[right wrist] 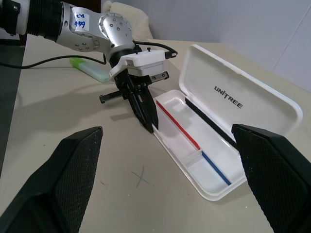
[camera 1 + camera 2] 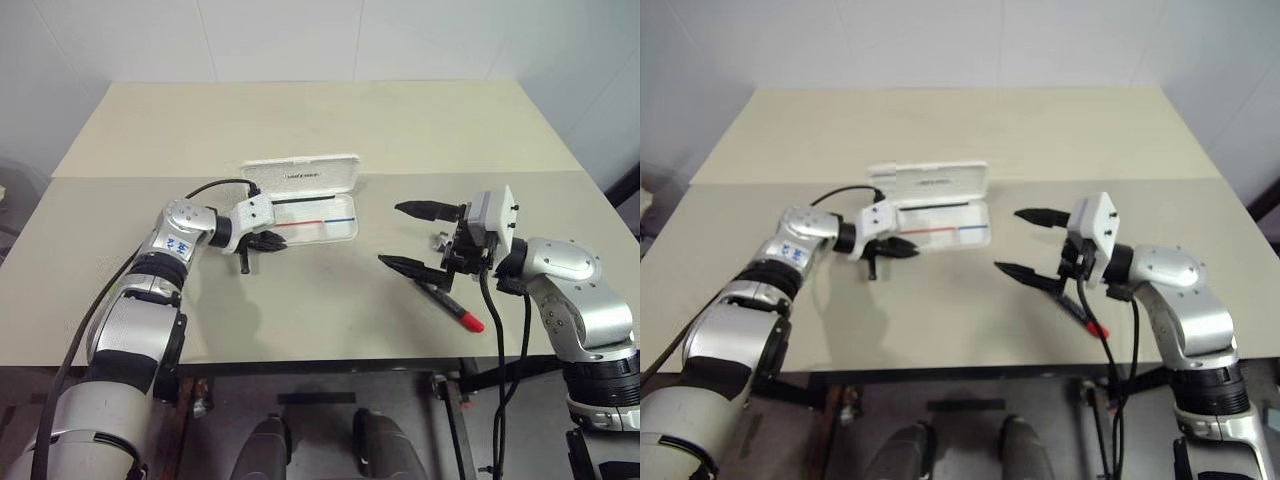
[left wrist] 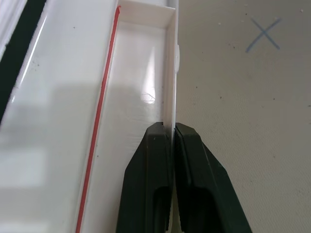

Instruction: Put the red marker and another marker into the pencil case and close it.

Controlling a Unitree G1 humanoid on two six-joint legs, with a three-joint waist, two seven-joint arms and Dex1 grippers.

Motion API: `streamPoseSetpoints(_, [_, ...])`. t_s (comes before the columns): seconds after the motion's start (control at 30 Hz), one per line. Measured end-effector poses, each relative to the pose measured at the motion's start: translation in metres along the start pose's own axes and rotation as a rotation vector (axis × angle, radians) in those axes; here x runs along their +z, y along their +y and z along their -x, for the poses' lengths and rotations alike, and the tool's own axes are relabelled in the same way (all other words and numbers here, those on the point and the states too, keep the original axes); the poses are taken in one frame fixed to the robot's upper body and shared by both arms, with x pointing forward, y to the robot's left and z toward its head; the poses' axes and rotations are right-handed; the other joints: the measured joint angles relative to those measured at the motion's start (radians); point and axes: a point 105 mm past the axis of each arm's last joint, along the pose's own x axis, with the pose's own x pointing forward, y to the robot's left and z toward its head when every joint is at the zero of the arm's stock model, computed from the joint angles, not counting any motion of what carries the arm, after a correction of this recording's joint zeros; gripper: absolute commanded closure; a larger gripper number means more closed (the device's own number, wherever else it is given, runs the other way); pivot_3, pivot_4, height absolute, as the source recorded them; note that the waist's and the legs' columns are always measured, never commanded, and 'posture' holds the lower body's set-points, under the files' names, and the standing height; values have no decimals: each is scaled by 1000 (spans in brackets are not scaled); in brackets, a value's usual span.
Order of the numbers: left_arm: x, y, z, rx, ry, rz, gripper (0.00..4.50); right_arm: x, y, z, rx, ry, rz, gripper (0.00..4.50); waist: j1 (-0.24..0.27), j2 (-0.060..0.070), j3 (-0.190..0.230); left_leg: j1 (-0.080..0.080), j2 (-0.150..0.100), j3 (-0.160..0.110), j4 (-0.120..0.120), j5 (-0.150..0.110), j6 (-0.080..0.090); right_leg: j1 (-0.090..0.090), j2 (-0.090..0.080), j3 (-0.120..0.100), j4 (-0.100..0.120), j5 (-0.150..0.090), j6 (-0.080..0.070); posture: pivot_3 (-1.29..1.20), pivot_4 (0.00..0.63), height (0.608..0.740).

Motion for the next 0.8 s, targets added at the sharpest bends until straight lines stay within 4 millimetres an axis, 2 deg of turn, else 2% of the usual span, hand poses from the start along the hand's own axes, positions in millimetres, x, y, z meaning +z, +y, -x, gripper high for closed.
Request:
streamPoseSetpoints(0.37, [1,-11,5,-70,-15,-62,4457,-1,0,0,2,-4,2,0,-1,0,0,-1,0,0,-1,-1,0,0,0,0,1,-1,1,0,150,740])
streamPoseSetpoints(0.57, [10,-33,6,-169,-68,-67,4457,-4,4,-3,6,-16,-21,0,1,0,0,-3,0,0,0,-4,2,-1,0,0,0,-3,2,0,150,740])
streamPoseSetpoints(0.8, [19,-77,11,-297,-87,-16,4457,-11,10,-4,9,-25,-57,0,-2,1,0,-2,1,1,1,-5,2,-1,-1,0,2,-4,1,0,150,740])
